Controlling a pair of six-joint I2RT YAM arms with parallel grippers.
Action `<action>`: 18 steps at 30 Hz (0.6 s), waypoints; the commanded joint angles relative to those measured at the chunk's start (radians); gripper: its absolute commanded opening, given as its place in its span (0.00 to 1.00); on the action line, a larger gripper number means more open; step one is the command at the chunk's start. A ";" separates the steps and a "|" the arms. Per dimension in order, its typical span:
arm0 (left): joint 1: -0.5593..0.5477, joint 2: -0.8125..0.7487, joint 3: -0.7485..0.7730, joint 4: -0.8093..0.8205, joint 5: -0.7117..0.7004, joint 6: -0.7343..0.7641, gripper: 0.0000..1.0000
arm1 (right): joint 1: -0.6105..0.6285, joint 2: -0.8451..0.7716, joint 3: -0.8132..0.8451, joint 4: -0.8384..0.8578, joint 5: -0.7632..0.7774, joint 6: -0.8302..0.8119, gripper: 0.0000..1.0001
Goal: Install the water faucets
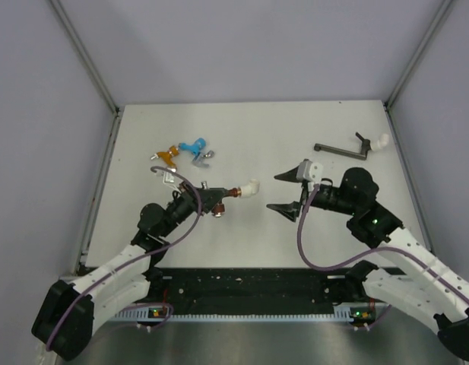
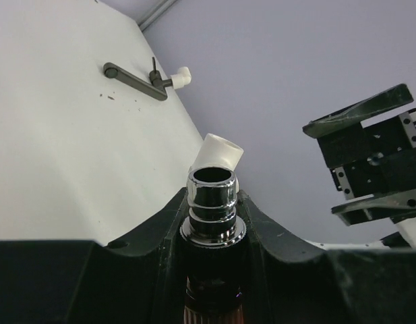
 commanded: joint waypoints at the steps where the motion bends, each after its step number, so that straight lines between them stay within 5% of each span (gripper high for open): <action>1: 0.002 -0.003 0.079 -0.014 0.017 -0.128 0.00 | 0.022 0.041 -0.012 0.126 -0.056 -0.118 0.77; 18: 0.001 0.023 0.159 -0.049 0.102 -0.209 0.00 | 0.170 0.210 -0.014 0.165 0.196 -0.311 0.79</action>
